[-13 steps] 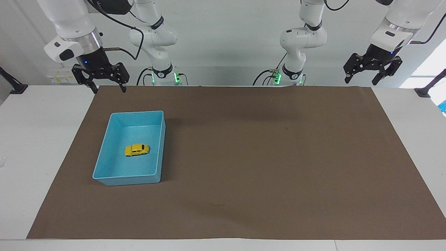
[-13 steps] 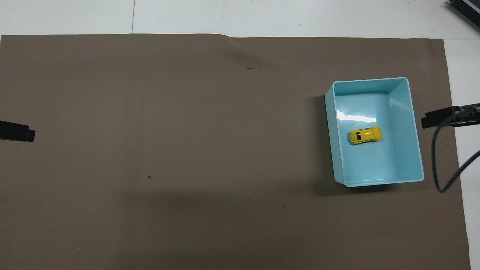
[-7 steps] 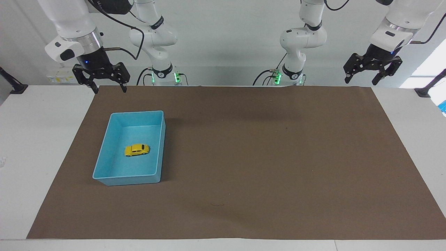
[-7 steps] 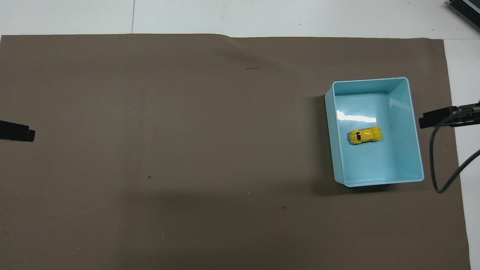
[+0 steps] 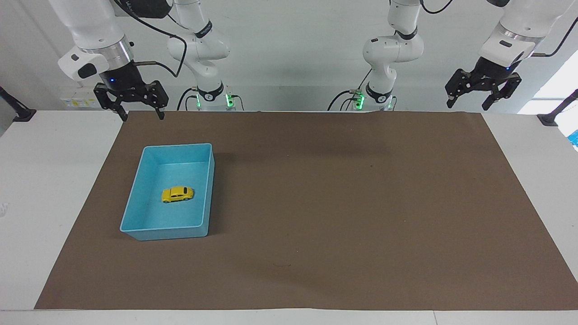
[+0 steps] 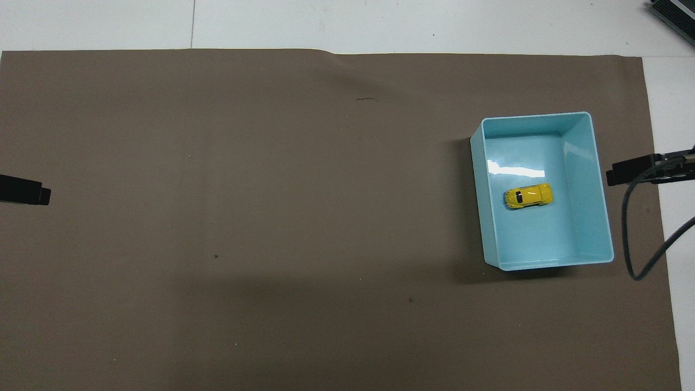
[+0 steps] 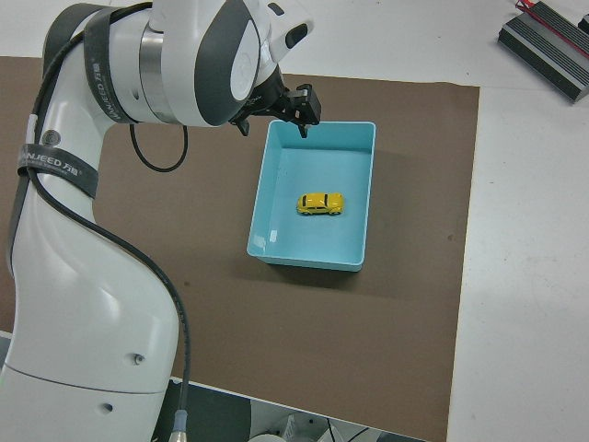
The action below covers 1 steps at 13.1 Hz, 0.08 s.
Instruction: Wind up and store yellow beetle car
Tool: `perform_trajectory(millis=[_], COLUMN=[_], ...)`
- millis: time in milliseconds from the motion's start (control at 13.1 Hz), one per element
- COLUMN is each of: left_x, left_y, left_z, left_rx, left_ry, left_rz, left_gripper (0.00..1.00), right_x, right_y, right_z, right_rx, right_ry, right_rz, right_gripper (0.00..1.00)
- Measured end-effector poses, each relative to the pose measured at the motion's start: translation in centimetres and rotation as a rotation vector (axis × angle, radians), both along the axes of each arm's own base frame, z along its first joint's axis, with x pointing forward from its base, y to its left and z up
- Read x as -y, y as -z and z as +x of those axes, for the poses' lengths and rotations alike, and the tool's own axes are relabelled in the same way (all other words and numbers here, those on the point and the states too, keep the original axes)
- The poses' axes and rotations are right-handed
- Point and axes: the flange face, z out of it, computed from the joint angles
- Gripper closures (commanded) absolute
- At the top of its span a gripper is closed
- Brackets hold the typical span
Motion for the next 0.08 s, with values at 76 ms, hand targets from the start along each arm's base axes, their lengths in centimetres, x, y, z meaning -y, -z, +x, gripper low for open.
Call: perform_trajectory(millis=[76], left_x=[0.00], left_y=[0.00], left_z=[0.00], left_rx=[0.000], left_ry=[0.000], left_rz=[0.000], left_gripper=[0.00], right_x=[0.00], right_y=[0.00], right_z=[0.00], right_rx=[0.000], right_ry=[0.000], right_rz=[0.000], right_gripper=[0.00])
